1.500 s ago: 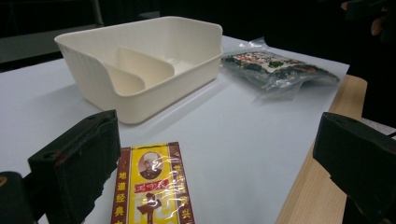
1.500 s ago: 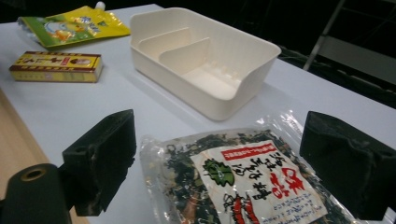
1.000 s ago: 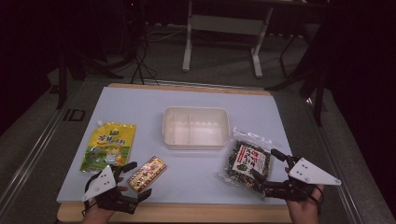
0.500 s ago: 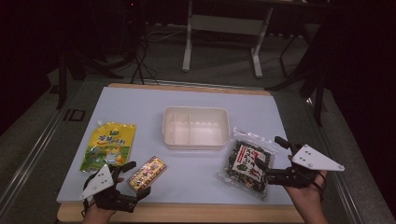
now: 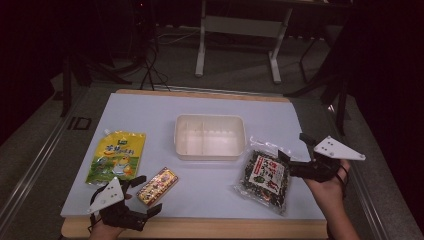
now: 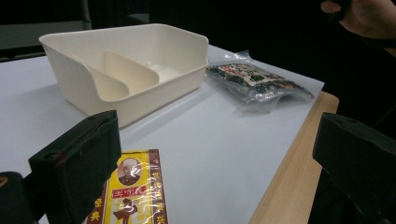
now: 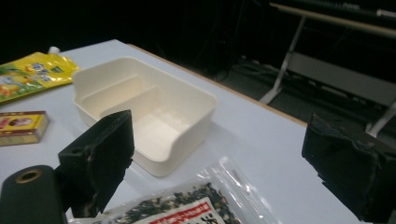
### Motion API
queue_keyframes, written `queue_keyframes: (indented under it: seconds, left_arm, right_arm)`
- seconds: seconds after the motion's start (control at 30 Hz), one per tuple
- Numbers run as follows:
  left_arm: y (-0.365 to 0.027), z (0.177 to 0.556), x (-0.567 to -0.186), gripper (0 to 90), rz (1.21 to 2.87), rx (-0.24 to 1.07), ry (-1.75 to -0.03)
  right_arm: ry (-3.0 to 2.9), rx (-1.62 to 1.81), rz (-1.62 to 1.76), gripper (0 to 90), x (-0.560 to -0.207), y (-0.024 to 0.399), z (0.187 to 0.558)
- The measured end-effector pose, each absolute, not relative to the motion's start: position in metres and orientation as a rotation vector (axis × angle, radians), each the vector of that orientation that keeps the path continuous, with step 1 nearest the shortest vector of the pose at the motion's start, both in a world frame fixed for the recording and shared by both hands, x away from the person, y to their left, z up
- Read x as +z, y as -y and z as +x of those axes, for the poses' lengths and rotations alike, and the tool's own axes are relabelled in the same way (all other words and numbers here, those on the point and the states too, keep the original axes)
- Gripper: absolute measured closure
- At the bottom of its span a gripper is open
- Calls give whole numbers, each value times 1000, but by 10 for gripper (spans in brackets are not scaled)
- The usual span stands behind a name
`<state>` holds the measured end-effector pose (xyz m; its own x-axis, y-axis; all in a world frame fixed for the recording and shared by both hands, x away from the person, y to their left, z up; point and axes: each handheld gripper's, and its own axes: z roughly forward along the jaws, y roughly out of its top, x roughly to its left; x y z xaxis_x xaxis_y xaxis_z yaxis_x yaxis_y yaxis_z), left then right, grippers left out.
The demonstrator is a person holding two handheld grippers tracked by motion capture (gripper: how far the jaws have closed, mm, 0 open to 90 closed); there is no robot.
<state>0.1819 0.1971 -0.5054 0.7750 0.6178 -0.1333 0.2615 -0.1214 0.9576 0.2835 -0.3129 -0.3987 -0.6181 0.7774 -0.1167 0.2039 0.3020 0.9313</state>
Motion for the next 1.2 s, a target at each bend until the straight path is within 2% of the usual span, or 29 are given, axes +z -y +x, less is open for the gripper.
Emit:
queue_keyframes:
  seconds: [0.5, 1.2]
  left_arm:
    - [-197, 183, -507, 13, 1710, 339, -699]
    - [-196, 186, -511, 13, 1721, 309, -695]
  right_arm:
    - [-2079, 1225, 1040, 106, -428, 334, 334]
    - [-2144, 1112, 1228, 142, -481, 376, 367]
